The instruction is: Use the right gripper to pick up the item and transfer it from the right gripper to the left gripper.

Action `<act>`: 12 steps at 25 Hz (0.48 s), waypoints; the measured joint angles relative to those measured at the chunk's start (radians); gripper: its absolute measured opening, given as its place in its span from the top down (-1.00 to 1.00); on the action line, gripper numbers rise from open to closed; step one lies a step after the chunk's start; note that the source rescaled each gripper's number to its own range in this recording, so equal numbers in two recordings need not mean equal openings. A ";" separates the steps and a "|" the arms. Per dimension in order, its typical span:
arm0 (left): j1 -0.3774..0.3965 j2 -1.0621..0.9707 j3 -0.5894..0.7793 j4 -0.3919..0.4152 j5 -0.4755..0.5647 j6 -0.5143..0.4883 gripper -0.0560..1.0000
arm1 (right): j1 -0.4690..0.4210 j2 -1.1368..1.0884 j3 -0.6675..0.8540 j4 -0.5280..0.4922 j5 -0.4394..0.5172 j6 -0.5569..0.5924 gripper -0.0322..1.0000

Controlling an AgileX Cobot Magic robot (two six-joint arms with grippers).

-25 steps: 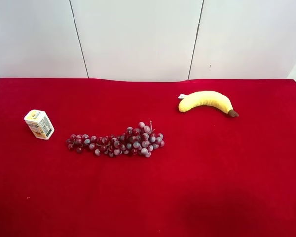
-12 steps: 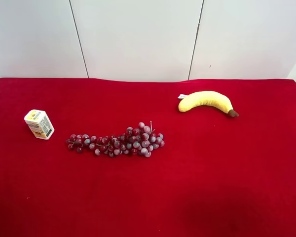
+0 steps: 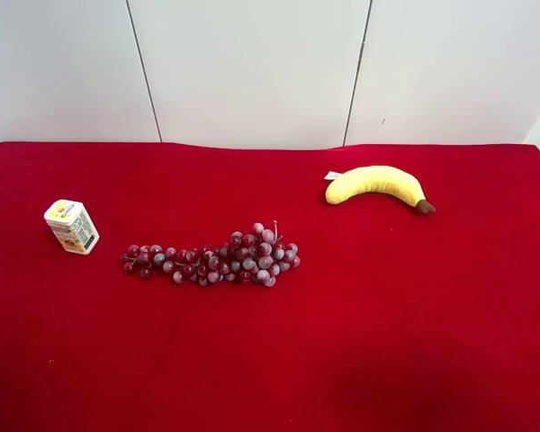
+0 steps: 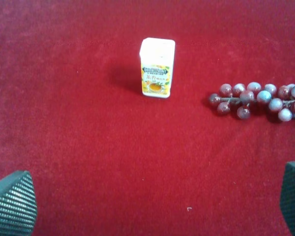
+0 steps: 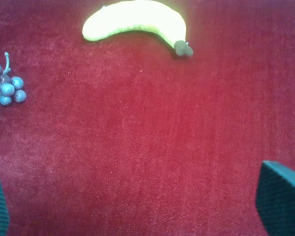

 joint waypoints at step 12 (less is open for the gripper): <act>0.000 0.000 0.000 0.000 0.000 -0.012 -1.00 | 0.000 0.000 0.000 0.000 0.000 0.000 -1.00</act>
